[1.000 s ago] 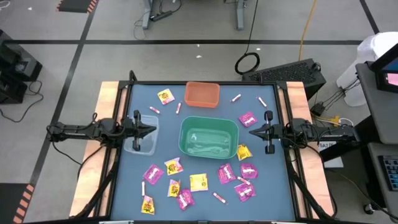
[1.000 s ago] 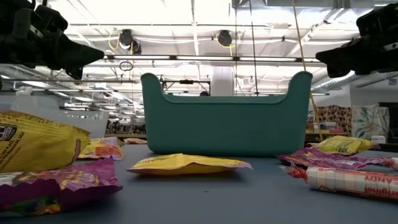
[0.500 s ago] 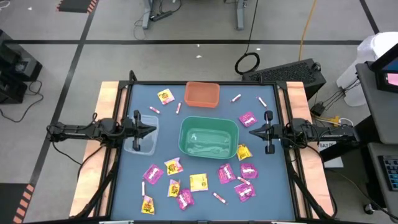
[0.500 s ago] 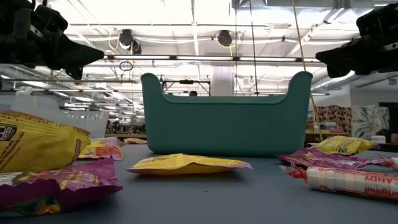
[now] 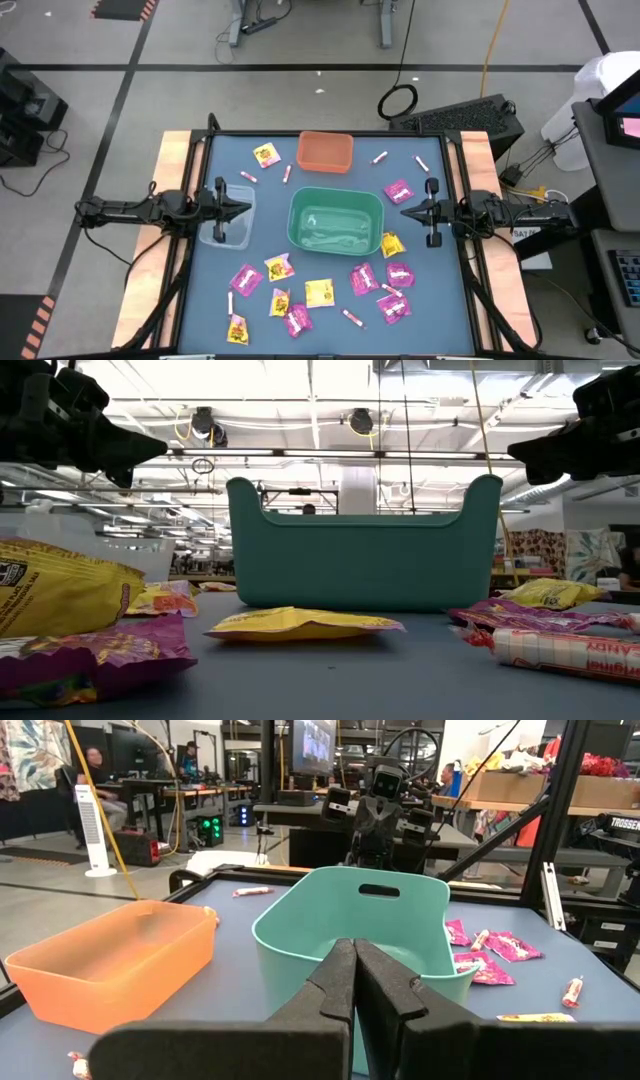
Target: Sort candy
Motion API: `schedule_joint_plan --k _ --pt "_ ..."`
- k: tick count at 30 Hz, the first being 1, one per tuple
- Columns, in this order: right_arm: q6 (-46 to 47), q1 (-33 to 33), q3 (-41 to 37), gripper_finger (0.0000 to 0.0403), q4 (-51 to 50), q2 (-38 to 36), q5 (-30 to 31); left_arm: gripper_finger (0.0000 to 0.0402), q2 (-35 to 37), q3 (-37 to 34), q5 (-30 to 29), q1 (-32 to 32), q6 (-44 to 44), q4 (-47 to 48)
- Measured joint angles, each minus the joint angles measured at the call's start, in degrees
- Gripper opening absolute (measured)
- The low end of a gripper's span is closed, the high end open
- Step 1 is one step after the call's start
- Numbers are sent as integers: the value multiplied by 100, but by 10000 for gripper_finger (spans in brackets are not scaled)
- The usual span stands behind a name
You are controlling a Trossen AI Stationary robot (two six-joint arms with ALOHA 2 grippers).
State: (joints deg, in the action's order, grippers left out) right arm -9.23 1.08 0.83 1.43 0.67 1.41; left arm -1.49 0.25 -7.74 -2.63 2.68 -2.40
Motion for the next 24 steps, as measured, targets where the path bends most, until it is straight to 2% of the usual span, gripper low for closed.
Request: schedule_joint_plan --k 12,16,24 --pt "2 0 1 0 0 -2 0 8 -2 0 -51 -2 -172 16" --pt "2 0 1 0 -2 -2 1 8 -76 0 285 -2 -142 76" --pt "111 0 -1 0 0 -2 0 8 -115 0 308 -2 449 45"
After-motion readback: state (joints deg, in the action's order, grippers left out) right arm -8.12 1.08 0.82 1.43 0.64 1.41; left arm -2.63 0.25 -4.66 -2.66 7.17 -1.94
